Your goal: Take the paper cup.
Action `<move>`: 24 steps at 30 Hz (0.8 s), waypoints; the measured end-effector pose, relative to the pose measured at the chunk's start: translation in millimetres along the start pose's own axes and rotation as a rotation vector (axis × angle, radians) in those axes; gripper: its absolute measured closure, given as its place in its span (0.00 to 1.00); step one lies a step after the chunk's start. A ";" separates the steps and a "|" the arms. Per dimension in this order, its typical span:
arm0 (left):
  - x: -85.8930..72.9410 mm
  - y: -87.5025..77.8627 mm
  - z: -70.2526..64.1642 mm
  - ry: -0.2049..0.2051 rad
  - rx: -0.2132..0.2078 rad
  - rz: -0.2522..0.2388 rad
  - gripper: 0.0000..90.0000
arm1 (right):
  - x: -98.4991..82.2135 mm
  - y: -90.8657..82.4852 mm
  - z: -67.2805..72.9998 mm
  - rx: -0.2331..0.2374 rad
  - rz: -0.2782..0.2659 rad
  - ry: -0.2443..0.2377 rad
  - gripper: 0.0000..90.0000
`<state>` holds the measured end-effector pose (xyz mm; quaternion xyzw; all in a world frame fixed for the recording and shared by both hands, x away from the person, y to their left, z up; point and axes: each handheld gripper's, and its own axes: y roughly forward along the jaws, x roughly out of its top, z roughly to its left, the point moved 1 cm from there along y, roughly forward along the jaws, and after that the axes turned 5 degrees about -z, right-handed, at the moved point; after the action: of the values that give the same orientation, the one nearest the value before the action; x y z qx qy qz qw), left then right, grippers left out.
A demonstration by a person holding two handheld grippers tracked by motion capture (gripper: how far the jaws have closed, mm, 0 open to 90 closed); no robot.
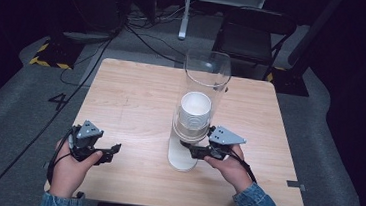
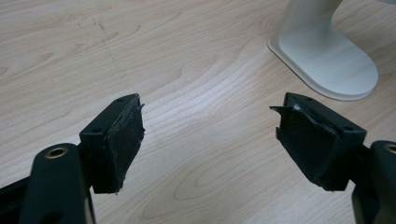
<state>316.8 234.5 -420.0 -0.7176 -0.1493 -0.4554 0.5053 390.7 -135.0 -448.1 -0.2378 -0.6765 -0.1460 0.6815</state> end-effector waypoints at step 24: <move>-0.5 0.7 1.0 -0.002 -0.002 0.000 0.25 | -26.2 4.6 3.3 0.029 0.214 0.074 0.36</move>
<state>317.5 235.1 -420.9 -0.7188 -0.1492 -0.4546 0.5044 389.2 -132.6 -474.8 -0.2931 -0.6237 -0.0714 0.7211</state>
